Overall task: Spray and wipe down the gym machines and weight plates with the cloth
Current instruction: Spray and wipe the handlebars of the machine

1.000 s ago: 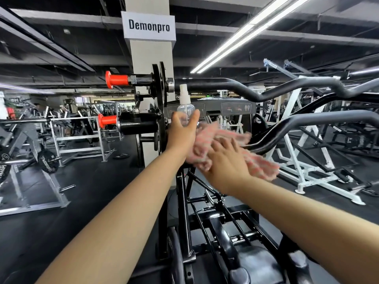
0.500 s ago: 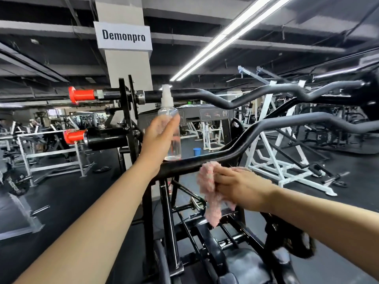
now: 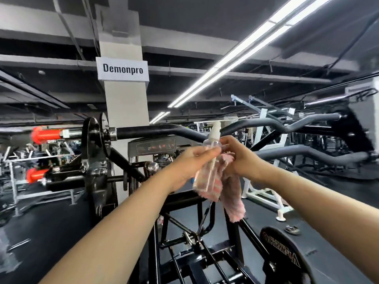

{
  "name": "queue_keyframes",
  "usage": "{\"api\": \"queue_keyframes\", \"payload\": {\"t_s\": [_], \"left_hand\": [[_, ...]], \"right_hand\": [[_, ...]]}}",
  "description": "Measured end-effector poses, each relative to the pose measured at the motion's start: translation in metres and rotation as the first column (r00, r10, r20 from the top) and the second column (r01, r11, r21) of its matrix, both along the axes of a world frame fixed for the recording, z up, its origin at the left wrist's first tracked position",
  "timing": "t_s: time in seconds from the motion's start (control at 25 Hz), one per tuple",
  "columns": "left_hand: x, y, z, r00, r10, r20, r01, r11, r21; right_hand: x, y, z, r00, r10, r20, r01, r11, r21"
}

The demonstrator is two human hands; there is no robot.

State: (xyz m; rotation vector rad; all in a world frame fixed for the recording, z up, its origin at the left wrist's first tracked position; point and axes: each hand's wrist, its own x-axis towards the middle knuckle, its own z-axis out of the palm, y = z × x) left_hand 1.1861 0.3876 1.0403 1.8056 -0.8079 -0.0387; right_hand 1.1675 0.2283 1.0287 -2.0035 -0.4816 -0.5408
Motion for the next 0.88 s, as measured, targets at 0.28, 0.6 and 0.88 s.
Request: {"api": "queue_keyframes", "payload": {"t_s": [0.28,0.6,0.88], "left_hand": [[0.035,-0.059,0.000,0.919,0.288,0.268,-0.297,0.955,-0.007],[0.057,-0.128,0.000,0.891,0.383,0.246,-0.442,0.857,0.267],[0.081,-0.154,-0.007,0.774,0.436,0.460,-0.632,0.572,0.523]], "right_hand": [[0.017,-0.031,0.008,0.962,0.255,-0.097,-0.168,0.832,0.528],[0.048,-0.087,0.028,0.982,-0.145,-0.123,0.189,0.830,0.525],[0.065,-0.146,0.068,0.925,-0.372,0.069,0.372,0.928,0.014]]}}
